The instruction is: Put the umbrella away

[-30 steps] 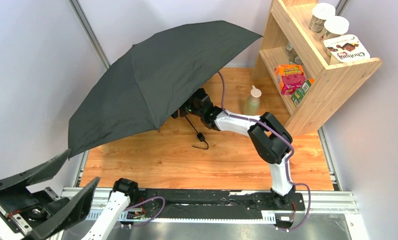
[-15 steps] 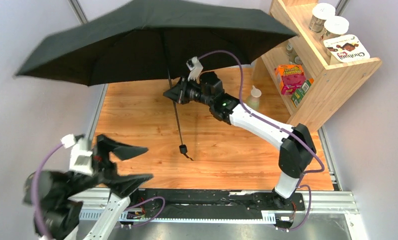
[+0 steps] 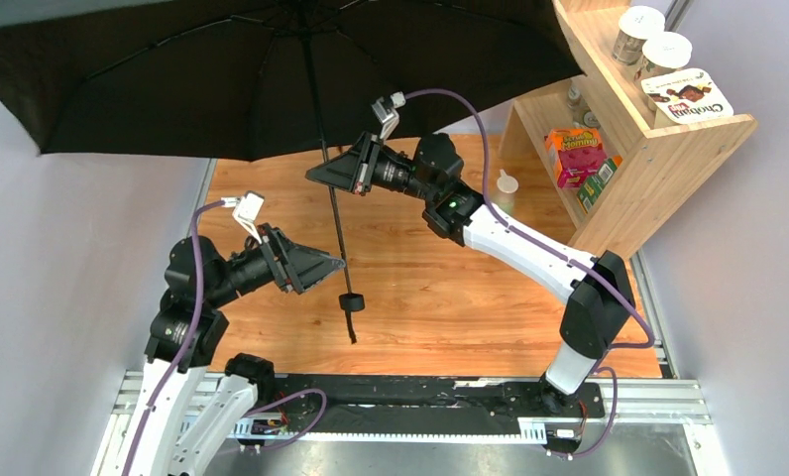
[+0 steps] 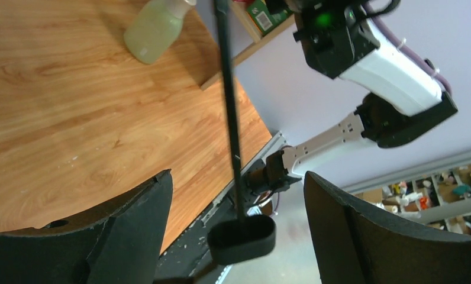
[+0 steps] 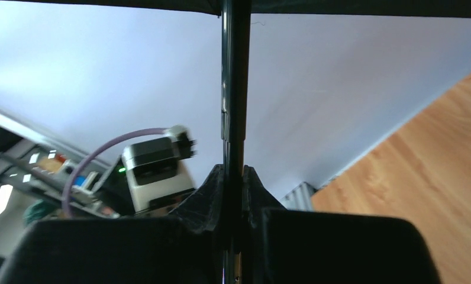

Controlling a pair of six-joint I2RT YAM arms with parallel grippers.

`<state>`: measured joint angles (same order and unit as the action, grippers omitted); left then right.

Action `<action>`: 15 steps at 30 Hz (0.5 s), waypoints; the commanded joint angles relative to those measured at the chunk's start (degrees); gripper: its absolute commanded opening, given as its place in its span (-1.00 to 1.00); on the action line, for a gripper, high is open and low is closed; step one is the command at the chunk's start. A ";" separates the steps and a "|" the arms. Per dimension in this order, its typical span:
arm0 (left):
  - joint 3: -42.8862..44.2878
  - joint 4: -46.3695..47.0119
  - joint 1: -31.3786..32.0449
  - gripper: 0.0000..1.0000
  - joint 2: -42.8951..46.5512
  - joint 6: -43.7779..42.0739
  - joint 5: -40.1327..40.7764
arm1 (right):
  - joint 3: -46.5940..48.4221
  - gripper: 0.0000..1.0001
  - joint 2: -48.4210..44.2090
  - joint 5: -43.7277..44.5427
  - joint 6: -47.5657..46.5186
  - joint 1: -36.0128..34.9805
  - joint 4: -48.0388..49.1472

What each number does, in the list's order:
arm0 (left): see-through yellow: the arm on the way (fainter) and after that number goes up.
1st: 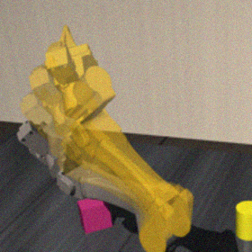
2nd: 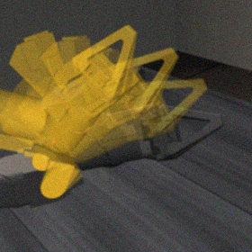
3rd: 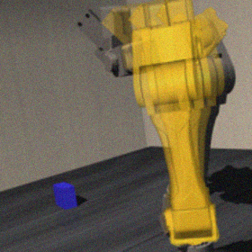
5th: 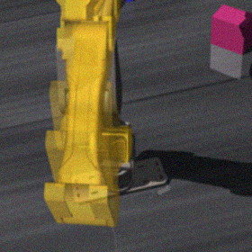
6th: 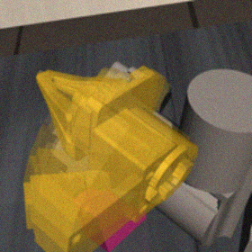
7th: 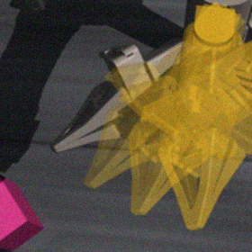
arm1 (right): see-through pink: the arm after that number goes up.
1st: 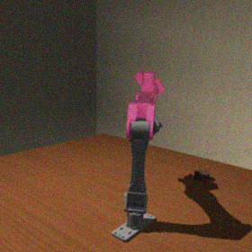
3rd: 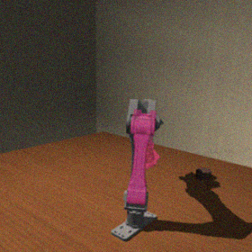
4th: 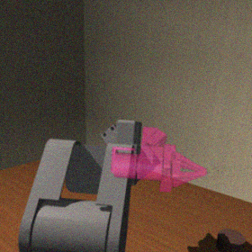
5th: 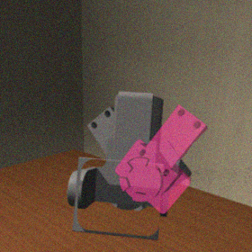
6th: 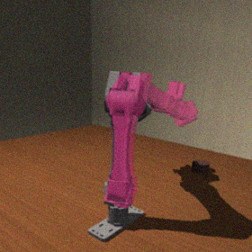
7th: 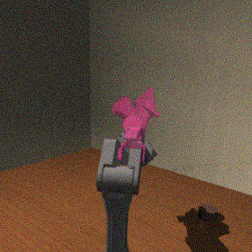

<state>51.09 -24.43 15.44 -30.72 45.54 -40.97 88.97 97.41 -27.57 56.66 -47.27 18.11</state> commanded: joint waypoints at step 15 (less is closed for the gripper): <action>-5.48 19.07 -0.24 0.50 -7.24 8.62 -1.31 | -6.27 -1.00 -2.65 0.93 8.23 -2.65 23.87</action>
<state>43.97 -8.25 15.38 -36.47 55.48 -40.91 80.51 97.51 -30.26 71.05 -47.77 40.62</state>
